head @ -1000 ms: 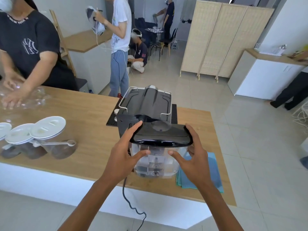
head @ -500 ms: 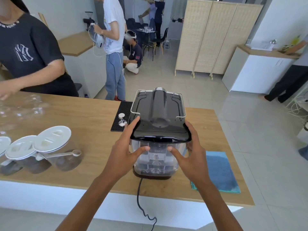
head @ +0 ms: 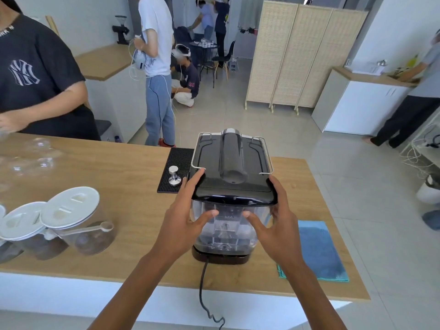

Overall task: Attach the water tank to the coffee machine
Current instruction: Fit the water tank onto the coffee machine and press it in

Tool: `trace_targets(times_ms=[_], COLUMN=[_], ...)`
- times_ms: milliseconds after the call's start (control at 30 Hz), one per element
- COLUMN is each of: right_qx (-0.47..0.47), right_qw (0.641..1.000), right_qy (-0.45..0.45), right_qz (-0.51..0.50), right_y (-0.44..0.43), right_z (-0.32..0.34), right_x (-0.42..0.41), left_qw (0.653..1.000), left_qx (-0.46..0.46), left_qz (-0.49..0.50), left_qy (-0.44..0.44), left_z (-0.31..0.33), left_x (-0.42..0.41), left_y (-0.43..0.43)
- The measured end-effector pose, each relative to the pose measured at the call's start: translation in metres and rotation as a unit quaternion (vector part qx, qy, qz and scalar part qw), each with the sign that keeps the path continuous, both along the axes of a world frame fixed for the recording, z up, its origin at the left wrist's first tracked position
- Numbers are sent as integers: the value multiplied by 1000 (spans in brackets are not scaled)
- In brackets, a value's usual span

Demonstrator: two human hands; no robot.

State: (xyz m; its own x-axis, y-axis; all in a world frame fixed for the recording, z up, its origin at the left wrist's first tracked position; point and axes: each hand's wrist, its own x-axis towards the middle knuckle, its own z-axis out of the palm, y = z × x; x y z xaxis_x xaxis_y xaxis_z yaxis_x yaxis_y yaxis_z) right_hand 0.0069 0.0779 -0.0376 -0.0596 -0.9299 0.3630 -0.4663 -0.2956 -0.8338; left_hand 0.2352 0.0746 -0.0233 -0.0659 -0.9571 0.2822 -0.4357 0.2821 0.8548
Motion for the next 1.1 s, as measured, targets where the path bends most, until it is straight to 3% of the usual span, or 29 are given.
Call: trace_targets(times_ms=[400, 1100], right_qx=[-15, -22], right_qw=[999, 999], right_qy=[42, 22], right_qz=[-30, -25], right_y=[0, -1], right_z=[-8, -6], right_x=[-1, 1], left_qw=[1000, 999], left_qx=[-5, -26], left_qz=[2, 1], left_qy=[11, 23], left_z=[-12, -12], left_x=[-1, 2], left_y=[-3, -5])
